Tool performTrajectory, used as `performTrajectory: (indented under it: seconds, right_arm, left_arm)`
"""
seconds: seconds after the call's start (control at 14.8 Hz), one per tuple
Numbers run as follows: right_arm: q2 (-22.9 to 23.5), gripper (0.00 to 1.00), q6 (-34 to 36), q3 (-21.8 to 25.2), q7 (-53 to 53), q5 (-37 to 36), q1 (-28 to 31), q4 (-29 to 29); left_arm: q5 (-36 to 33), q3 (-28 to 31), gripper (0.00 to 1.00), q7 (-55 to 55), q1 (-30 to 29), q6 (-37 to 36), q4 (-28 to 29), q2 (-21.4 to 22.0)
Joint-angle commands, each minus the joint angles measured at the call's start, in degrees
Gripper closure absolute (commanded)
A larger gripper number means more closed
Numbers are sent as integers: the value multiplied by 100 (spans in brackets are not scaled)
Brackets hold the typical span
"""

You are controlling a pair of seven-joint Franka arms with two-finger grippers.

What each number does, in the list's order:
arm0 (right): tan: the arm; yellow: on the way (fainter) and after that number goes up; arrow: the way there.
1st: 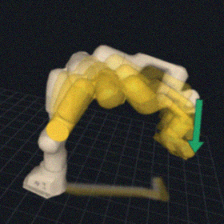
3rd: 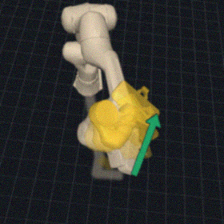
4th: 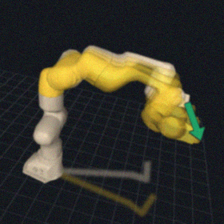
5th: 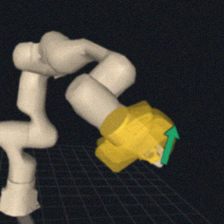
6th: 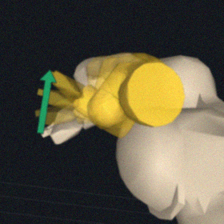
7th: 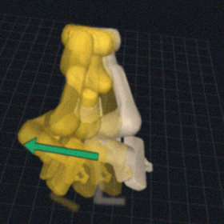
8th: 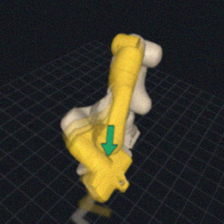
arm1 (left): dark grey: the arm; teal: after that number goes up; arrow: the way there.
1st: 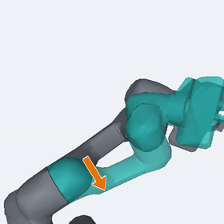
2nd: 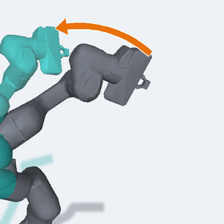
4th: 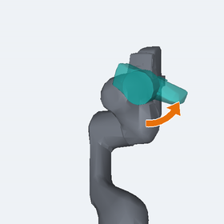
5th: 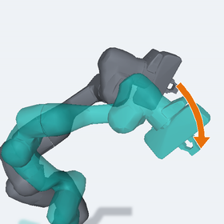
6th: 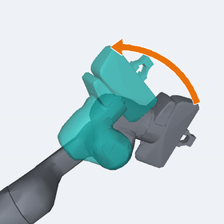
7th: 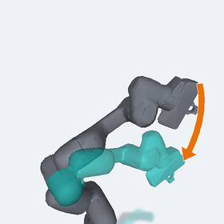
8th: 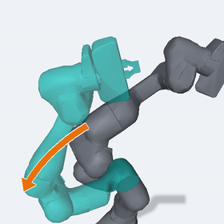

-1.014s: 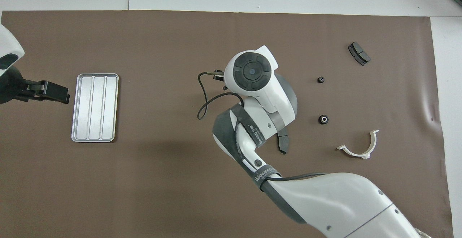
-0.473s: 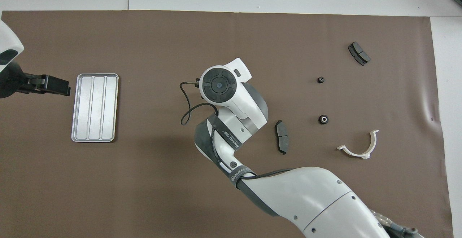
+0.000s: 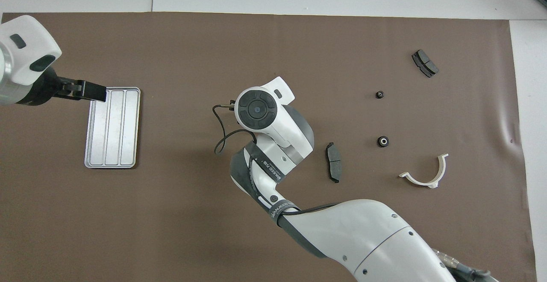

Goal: Pick bearing gear from pile to tray
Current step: 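Set the bearing down with the right gripper while the left gripper approaches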

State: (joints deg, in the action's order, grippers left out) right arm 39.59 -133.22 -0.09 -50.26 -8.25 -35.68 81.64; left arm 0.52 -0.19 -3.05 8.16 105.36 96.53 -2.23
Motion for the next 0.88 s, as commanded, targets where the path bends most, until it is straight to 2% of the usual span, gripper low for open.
performTrajectory:
  seconds: [0.0,0.14,0.2,0.34,0.47,0.61,0.68,0.81]
  right_arm:
    - [-415,0,146,35,-116,-255,96,150]
    - [-977,0,453,44,59,-256,385,500]
    - [-1336,0,463,35,278,-265,552,859]
    - [-2014,0,463,35,1049,-247,903,1624]
    - [-2498,0,481,18,1858,-177,1299,2187]
    - [-2754,0,490,18,2605,-159,1633,2610]
    - [-2825,0,455,9,3088,-107,1782,2829]
    - [-2965,0,393,18,4316,374,2099,3208]
  left_arm:
    - [-104,63,0,137,378,379,32,-278]
    - [-104,63,0,462,597,669,59,-462]
    - [-104,63,0,559,747,792,59,-585]
    - [-104,63,0,822,967,1125,93,-779]
    - [-104,55,0,1008,1116,1477,286,-823]
    - [-104,63,0,1165,1353,1802,436,-972]
    - [-104,81,0,1436,1520,1908,393,-1216]
    - [-113,63,0,1920,1662,2346,401,-1438]
